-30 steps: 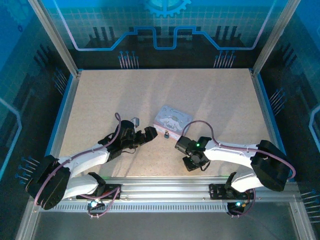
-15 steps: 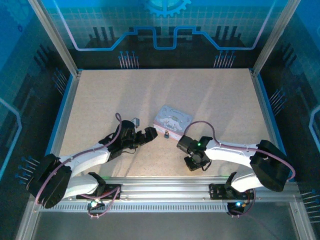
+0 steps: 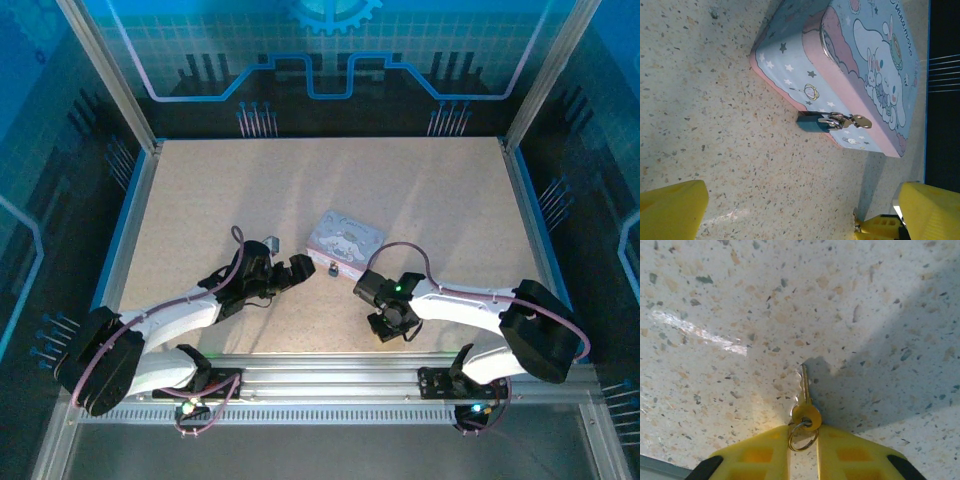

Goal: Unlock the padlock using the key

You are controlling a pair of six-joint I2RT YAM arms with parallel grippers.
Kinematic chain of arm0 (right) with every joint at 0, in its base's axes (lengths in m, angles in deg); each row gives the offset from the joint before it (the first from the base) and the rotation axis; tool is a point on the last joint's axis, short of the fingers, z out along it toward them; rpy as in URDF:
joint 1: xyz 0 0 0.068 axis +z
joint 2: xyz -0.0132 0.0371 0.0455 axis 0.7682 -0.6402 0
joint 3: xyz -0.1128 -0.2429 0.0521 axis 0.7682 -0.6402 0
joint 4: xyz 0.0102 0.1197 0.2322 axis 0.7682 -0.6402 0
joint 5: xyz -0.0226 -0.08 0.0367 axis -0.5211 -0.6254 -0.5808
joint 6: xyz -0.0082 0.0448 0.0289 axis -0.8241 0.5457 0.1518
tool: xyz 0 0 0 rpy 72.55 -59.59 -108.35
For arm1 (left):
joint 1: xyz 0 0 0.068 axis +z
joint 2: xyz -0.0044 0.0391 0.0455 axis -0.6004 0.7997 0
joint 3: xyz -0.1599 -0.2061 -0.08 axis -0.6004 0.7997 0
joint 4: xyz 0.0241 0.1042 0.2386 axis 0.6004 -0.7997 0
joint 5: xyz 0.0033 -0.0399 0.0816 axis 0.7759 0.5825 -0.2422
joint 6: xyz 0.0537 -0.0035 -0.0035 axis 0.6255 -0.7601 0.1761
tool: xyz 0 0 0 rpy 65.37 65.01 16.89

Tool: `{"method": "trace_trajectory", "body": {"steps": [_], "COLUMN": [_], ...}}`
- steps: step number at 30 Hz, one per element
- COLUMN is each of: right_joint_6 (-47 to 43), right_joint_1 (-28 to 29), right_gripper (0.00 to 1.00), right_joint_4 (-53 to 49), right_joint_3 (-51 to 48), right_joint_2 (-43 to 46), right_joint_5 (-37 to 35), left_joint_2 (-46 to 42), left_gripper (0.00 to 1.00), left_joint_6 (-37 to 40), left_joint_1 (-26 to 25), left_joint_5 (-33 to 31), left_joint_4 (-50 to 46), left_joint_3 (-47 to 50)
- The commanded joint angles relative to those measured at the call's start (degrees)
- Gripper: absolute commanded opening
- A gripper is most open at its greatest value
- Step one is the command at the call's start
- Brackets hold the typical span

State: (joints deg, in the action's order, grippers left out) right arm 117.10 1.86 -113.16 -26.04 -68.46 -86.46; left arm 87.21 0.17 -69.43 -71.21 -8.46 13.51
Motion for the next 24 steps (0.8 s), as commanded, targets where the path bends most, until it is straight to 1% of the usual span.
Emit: {"method": "trace_trajectory", "body": {"steps": [1,6,13,18,21,24], "right_joint_6": [-0.4,-0.6,-0.8,-1.3,-1.9,-3.4], "right_joint_1": [-1.1,-1.2,-1.5,-2.0,-2.7,-4.1], "right_gripper": [0.19,0.15,0.12,0.07,0.10,0.16], "right_joint_4": [-0.3,-0.3,-0.4,0.1,0.5,1.5], "right_joint_3": [-0.5,-0.5,-0.8,-1.2,-1.2,-1.0], "right_joint_2": [-0.2,0.1,1.6,3.4,4.9,7.0], "right_joint_5": [-0.5,-0.4,-0.3,-0.1,0.3,1.0], "left_joint_2": [0.5,0.6,0.2,-0.2,-0.7,-1.2], "left_gripper": [0.99,0.99,0.99,0.99,0.99,0.99], "left_joint_6": [-0.3,-0.2,-0.2,0.0,0.0,0.1], "left_joint_1": [-0.4,-0.4,-0.4,-0.4,-0.4,-0.4], "left_joint_5": [-0.3,-0.3,-0.2,0.1,0.2,0.1], "left_joint_4": [-0.2,-0.1,-0.3,-0.7,-1.0,-1.2], "left_joint_3": [-1.0,-1.1,-1.2,-1.4,-1.6,-1.6]}}
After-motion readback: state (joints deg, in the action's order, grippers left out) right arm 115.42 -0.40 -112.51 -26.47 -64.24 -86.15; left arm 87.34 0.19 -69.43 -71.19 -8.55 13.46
